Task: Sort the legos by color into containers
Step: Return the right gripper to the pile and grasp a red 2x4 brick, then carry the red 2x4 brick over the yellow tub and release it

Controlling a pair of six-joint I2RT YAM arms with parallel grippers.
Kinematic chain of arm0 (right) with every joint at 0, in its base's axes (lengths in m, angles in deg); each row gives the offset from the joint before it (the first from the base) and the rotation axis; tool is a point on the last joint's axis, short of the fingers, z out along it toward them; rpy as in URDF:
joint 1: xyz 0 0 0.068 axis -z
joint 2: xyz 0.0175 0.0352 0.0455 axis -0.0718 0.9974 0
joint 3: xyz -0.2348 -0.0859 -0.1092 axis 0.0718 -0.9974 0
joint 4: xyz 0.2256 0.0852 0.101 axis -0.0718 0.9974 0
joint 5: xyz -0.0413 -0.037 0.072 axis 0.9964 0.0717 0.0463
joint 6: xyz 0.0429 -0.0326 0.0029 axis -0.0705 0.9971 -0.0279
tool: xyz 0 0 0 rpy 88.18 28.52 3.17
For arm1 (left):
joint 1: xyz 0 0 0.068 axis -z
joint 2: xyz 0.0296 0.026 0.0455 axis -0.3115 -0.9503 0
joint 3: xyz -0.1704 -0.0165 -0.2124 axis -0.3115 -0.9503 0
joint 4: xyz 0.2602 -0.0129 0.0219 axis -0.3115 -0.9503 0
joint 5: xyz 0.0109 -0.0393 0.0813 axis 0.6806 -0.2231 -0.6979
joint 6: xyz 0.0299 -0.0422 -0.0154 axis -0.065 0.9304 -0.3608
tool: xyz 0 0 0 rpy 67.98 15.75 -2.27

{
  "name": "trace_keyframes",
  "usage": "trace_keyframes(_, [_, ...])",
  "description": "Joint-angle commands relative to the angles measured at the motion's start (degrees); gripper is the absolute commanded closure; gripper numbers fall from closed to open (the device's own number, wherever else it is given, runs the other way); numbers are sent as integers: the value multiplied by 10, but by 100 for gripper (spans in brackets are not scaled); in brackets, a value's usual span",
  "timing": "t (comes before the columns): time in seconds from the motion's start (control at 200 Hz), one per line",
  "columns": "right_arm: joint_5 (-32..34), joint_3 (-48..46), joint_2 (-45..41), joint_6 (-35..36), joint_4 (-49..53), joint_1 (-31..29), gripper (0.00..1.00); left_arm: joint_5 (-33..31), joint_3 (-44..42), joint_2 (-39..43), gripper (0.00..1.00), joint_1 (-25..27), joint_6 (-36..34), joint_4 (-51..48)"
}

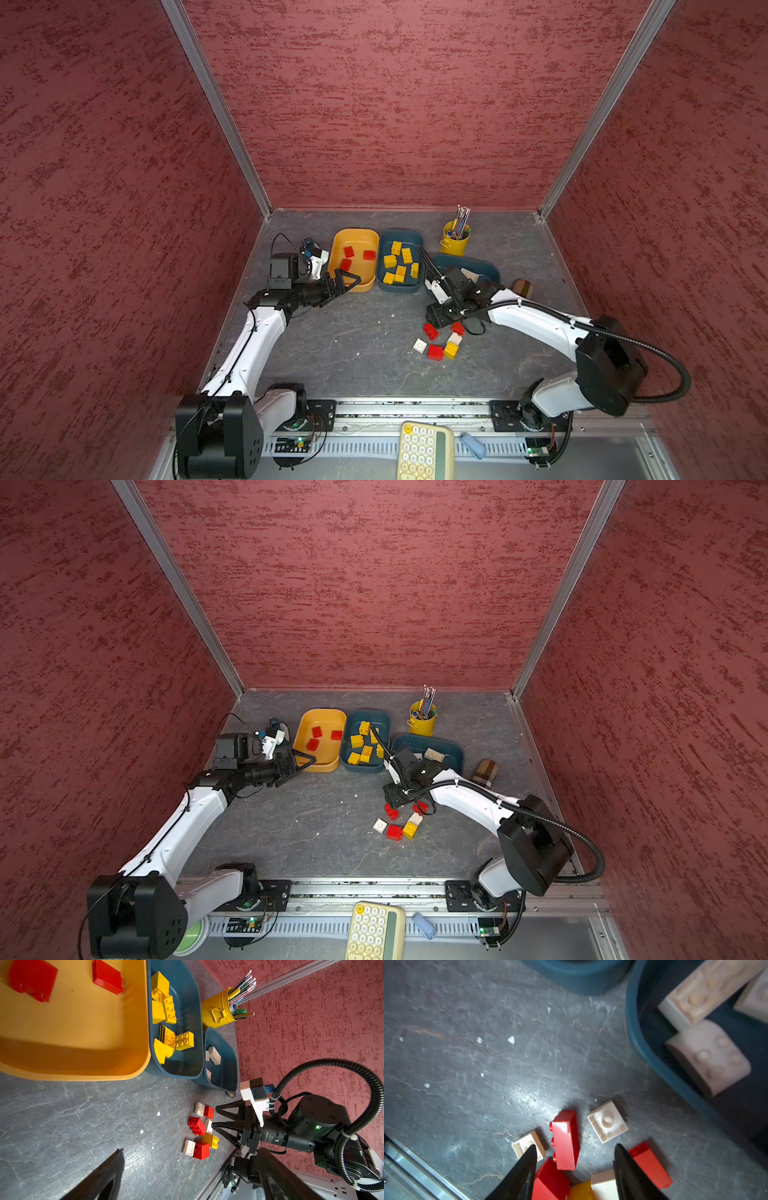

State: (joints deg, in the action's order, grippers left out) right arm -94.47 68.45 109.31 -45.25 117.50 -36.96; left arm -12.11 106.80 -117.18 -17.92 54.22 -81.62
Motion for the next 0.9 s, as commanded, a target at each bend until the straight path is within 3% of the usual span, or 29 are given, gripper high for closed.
trace_keyframes(0.0, [32,-12,-2,-36,-31,-21,43,-2,1,-4,1,6,5,13])
trace_keyframes(0.23, [56,-8,50,-35,-54,-48,45,-4,4,-5,1,8,4,14])
trace_keyframes(0.787, [98,13,91,-24,-26,-72,81,-4,-2,-4,1,8,-4,11])
trace_keyframes(0.892, [98,32,82,-15,-23,-72,83,-4,-2,-3,1,8,-4,11])
